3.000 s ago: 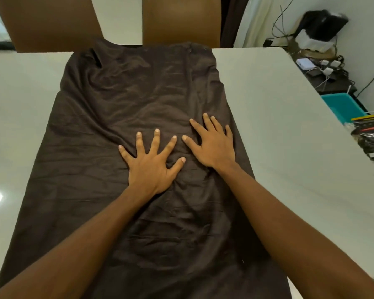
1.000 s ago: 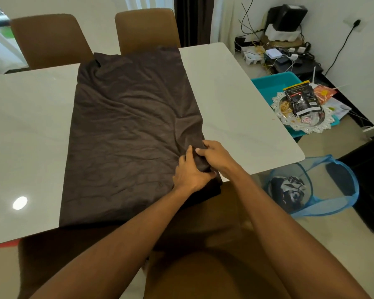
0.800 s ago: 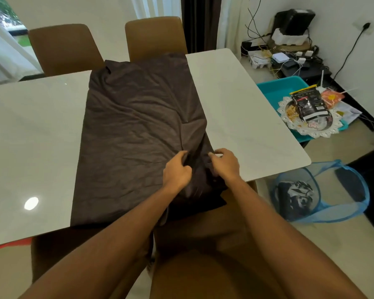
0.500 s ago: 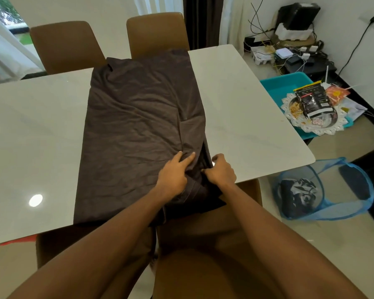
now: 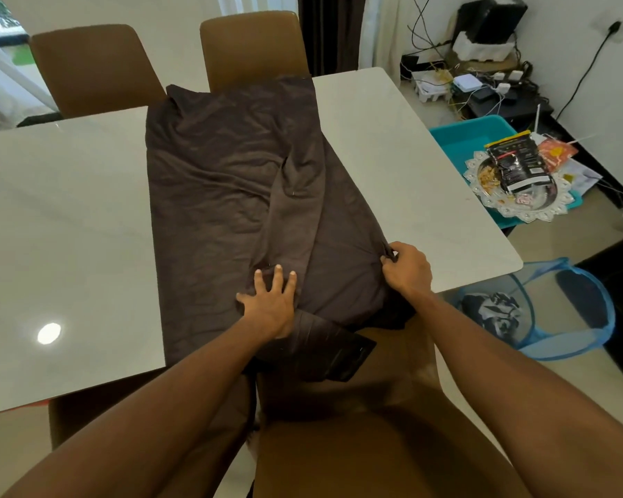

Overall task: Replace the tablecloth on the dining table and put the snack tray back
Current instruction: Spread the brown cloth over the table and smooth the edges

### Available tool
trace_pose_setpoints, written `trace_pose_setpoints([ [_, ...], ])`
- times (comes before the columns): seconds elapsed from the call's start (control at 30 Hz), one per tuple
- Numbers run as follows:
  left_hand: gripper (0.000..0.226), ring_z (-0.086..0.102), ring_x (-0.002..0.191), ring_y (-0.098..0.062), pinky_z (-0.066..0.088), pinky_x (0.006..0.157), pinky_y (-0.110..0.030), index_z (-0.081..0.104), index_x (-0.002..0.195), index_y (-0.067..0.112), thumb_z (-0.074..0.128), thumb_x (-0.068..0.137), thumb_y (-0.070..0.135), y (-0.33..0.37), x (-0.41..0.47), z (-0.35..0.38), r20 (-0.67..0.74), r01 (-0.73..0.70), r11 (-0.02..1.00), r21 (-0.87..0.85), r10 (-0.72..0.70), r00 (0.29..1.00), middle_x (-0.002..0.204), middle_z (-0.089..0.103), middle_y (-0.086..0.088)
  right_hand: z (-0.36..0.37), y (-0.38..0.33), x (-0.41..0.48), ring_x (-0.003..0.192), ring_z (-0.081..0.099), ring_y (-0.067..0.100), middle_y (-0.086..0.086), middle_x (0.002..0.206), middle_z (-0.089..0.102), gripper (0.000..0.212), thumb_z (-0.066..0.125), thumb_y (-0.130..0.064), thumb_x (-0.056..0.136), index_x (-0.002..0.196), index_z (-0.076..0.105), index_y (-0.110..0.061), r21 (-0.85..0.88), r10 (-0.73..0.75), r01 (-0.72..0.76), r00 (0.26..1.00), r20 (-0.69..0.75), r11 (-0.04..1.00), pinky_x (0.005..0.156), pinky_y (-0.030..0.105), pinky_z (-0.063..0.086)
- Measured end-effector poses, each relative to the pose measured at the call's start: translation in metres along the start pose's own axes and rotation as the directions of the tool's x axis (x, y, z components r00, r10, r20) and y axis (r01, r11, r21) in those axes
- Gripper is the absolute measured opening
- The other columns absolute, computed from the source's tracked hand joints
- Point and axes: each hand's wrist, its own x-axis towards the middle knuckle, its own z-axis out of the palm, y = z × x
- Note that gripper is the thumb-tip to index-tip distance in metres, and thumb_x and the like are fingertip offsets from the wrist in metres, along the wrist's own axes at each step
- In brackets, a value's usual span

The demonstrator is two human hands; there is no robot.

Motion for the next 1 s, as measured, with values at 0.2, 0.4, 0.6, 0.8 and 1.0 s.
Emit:
trace_pose_setpoints([
  [0.2,0.079,0.016,0.147,-0.034,0.023,0.111,-0.067,0.036,0.148,0.025,0.052,0.082,0.066,0.014,0.011,-0.031,-0.153,-0.029,0.981,-0.194,-0.001,0.988,0.158,0.024,-0.008,0.014,-0.006,-0.01,0.111,0.061,0.03,0.008,0.124,0.06,0.048,0.061,-0.045,0.095,0.135,0.052,-0.02,-0.101,-0.023,0.015,0.997,-0.075,0.995,0.09,0.043,0.05],
  [0.4,0.082,-0.004,0.151,-0.036,0.018,0.112,-0.068,0.017,0.154,0.042,0.053,0.085,0.066,-0.009,0.032,-0.024,-0.361,-0.071,0.987,-0.146,0.014,0.932,0.166,0.001,-0.004,0.014,-0.018,0.006,0.118,0.06,0.031,0.008,0.134,0.058,0.059,0.065,-0.038,0.094,0.146,0.038,-0.029,0.066,0.003,0.0,0.999,-0.041,0.998,0.097,0.045,0.049],
  [0.6,0.078,-0.007,0.15,-0.041,0.019,0.112,-0.069,0.011,0.152,0.053,0.055,0.088,0.06,-0.008,0.063,-0.029,-0.372,-0.074,0.958,-0.276,-0.035,0.928,0.165,-0.017,0.0,0.016,-0.014,0.023,0.118,0.063,0.026,-0.004,0.135,0.065,0.039,0.055,-0.032,0.101,0.14,0.054,-0.038,0.053,-0.142,0.141,0.99,0.015,0.989,0.1,0.039,0.05],
  [0.8,0.064,-0.003,0.149,-0.047,0.014,0.112,-0.072,0.005,0.153,0.053,0.039,0.1,0.039,-0.001,0.086,-0.036,-0.292,-0.062,0.978,-0.197,0.002,0.957,0.167,-0.01,-0.002,0.015,-0.001,0.029,0.099,0.065,0.028,0.003,0.117,0.071,0.043,0.042,-0.022,0.105,0.141,0.055,-0.042,-0.225,-0.239,0.232,0.971,-0.007,0.947,0.082,0.037,0.053],
  [1.0,0.077,-0.011,0.148,-0.047,0.01,0.112,-0.074,-0.001,0.155,0.048,0.05,0.099,0.032,-0.042,0.091,-0.056,-0.17,0.1,0.963,-0.25,-0.145,0.975,0.166,-0.012,-0.007,0.017,-0.003,0.033,0.107,0.067,0.03,0.004,0.123,0.071,0.04,0.045,-0.019,0.102,0.137,0.062,-0.032,-0.194,-0.098,0.064,0.981,-0.168,0.979,0.093,0.043,0.056],
])
